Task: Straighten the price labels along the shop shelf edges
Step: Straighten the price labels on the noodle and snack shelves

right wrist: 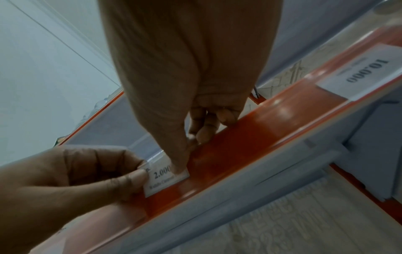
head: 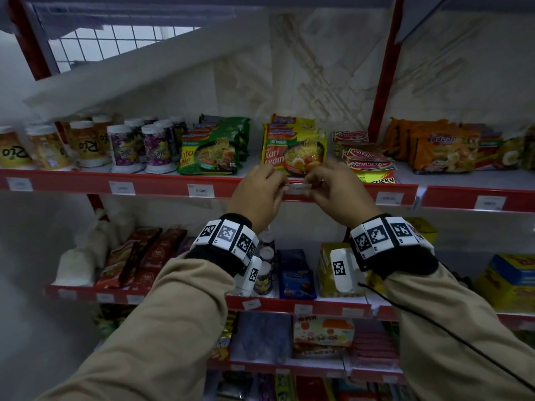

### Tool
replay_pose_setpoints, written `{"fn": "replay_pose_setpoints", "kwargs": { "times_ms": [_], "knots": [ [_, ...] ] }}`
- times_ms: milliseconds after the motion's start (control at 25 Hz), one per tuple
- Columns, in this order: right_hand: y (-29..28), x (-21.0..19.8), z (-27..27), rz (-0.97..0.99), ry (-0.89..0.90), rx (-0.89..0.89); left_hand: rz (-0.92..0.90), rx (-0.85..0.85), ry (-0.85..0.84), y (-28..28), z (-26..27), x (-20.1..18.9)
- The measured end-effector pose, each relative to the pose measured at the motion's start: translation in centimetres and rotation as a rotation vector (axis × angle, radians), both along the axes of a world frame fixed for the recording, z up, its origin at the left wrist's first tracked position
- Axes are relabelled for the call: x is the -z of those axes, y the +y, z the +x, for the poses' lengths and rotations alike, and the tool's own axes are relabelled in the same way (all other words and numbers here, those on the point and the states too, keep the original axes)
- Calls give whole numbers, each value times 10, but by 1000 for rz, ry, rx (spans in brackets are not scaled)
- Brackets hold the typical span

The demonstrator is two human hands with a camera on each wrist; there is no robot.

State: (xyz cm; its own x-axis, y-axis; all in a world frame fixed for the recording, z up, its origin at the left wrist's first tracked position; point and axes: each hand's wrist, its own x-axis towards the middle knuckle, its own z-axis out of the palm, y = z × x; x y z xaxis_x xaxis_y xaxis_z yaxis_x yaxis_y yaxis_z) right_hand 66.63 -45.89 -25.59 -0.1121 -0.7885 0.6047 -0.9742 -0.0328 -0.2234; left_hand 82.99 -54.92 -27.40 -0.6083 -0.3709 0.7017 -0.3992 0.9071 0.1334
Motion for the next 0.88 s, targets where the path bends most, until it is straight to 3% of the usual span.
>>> {"fn": "replay_pose_setpoints", "kwargs": {
  "times_ms": [240,880],
  "knots": [
    [-1,1,-1,70,101,32,-64,-37,-22,1,0,2],
    [2,7,1,-3,54,14,35,-60,-85,4,5,-1]
  ]
}}
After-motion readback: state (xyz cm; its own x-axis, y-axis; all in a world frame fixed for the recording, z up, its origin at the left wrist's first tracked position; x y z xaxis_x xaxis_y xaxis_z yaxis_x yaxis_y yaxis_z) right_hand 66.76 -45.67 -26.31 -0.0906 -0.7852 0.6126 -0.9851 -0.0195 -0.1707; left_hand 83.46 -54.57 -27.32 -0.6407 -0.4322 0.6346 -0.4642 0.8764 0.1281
